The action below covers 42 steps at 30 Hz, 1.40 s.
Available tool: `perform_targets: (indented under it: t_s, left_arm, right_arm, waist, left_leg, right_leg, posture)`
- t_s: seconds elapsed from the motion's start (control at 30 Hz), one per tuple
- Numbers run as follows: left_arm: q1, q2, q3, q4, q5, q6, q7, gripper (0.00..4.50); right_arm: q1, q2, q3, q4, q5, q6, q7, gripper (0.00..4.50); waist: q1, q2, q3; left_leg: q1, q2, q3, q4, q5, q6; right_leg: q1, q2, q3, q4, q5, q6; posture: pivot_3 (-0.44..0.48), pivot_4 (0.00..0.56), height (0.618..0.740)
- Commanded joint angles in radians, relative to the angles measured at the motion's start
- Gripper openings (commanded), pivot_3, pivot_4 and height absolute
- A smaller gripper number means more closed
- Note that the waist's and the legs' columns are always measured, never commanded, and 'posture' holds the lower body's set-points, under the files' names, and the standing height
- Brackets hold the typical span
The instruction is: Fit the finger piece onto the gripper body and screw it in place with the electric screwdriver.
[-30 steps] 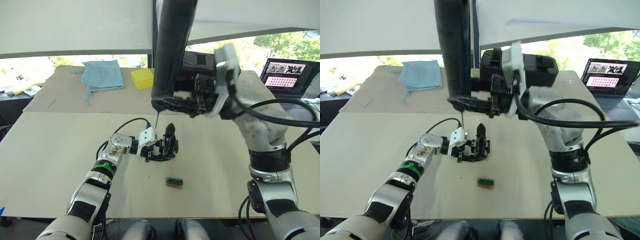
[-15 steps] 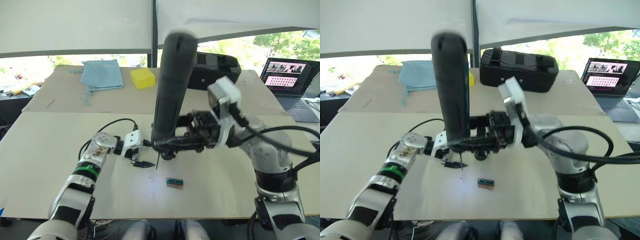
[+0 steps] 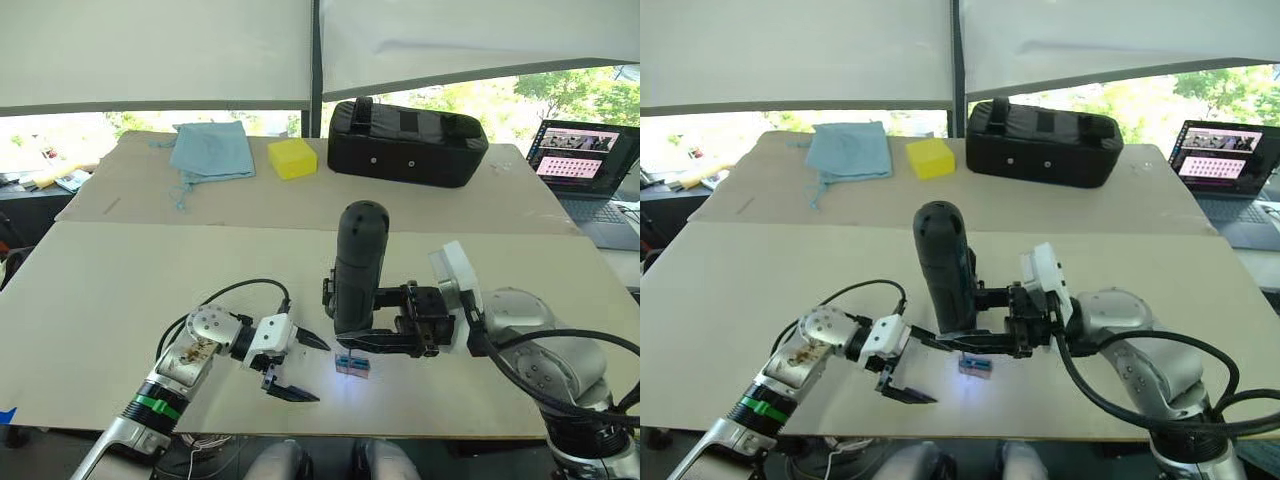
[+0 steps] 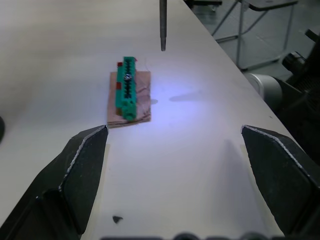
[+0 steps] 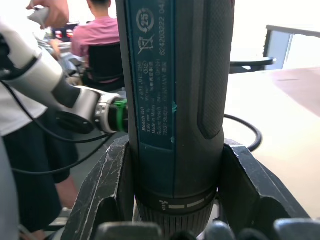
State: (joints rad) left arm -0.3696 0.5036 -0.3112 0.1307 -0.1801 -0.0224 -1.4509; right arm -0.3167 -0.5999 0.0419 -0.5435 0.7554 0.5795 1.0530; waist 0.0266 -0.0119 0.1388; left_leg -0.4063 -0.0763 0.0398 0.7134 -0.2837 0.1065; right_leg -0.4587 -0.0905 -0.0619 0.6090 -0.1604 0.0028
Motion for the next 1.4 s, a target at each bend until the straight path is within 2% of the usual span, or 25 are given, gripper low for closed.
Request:
perform_targets:
  t_s: [0.03,0.33,0.87,1.4]
  left_arm:
    - [-0.004,-0.01,-0.012,0.01,0.004,-0.034,0.016,4.5]
    - [-0.005,-0.04,-0.033,0.052,0.009,-0.049,0.031,4.5]
    - [-0.049,-0.033,-0.016,-0.125,-0.052,0.16,0.078,4.5]
    - [-0.066,-0.028,-0.029,-0.096,-0.044,0.154,0.076,4.5]
  right_arm:
    - [0.007,0.002,-0.035,-0.053,-0.005,-0.056,-0.024,1.92]
    - [0.049,0.009,-0.032,-0.042,-0.059,-0.108,-0.059,1.92]
    - [0.051,0.004,-0.022,-0.025,-0.072,-0.123,-0.056,1.92]
    - [0.057,0.0,-0.016,-0.018,-0.084,-0.118,-0.056,1.92]
  waist:
    - [0.0,0.0,0.0]
    - [0.012,0.0,0.0]
    - [0.013,0.0,0.0]
    - [0.013,0.0,0.0]
  left_leg:
    - [0.0,0.0,0.0,0.0,0.0,0.0]
    - [0.0,0.0,0.0,0.001,0.0,0.0]
    - [0.0,0.0,0.0,0.001,0.001,0.003]
    - [0.0,0.0,0.0,0.001,0.002,0.004]
  right_leg:
    - [0.0,0.0,0.0,0.0,0.0,0.0]
    - [0.001,0.0,0.0,-0.001,0.0,0.0]
    - [0.001,0.0,0.0,-0.001,0.0,0.0]
    - [0.001,0.0,0.0,-0.001,0.0,0.0]
  posture:
    - [0.0,0.15,0.739]
    - [0.0,0.15,0.739]
    - [0.0,0.15,0.739]
    - [0.0,0.15,0.739]
